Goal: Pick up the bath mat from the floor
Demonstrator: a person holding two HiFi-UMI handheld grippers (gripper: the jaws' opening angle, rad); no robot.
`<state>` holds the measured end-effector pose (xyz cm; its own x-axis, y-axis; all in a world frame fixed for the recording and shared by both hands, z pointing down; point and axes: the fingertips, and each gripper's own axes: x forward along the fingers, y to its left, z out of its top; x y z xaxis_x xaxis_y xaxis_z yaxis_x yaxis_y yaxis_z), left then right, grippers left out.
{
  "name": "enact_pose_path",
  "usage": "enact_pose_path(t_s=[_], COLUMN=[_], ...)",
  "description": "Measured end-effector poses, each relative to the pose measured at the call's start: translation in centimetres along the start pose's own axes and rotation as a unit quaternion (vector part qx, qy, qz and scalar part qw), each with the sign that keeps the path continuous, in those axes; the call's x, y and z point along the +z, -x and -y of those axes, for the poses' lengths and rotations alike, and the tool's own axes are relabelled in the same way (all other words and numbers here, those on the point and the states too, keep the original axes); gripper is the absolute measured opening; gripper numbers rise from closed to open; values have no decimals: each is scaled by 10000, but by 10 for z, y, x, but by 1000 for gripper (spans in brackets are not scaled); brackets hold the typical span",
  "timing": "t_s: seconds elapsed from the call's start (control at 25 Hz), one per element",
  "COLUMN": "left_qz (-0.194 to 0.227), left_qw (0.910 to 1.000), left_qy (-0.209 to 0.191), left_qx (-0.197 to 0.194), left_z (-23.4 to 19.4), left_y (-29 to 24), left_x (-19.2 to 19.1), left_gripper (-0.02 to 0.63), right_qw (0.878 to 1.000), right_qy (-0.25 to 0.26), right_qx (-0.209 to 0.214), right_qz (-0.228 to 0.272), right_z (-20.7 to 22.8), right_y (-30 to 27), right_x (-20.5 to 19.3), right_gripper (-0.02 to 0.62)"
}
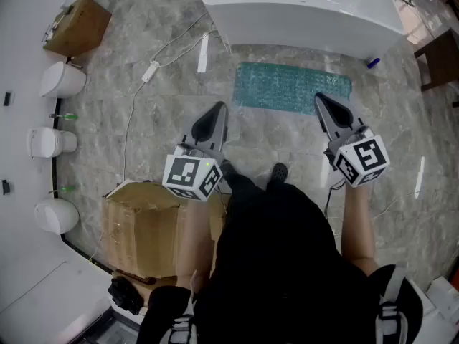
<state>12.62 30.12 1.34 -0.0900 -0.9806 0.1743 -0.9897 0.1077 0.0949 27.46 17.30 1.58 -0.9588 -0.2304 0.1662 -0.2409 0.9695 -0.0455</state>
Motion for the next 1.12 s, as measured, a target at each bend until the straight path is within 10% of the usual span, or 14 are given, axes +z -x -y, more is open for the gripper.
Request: enact_pose_path(t_s=[1.12], left_qz=[-142], left_qw=[9999], left_qy=[-38], left_qx=[23], left_z=[16], left_y=[-7], left_x=[-6], left_gripper=[11], right_qw=[9979], right_qy=[-537], right_qx=[-351], right_qz=[25], right_z=[18], right_y=[23], right_x=[-26], right_gripper=[12])
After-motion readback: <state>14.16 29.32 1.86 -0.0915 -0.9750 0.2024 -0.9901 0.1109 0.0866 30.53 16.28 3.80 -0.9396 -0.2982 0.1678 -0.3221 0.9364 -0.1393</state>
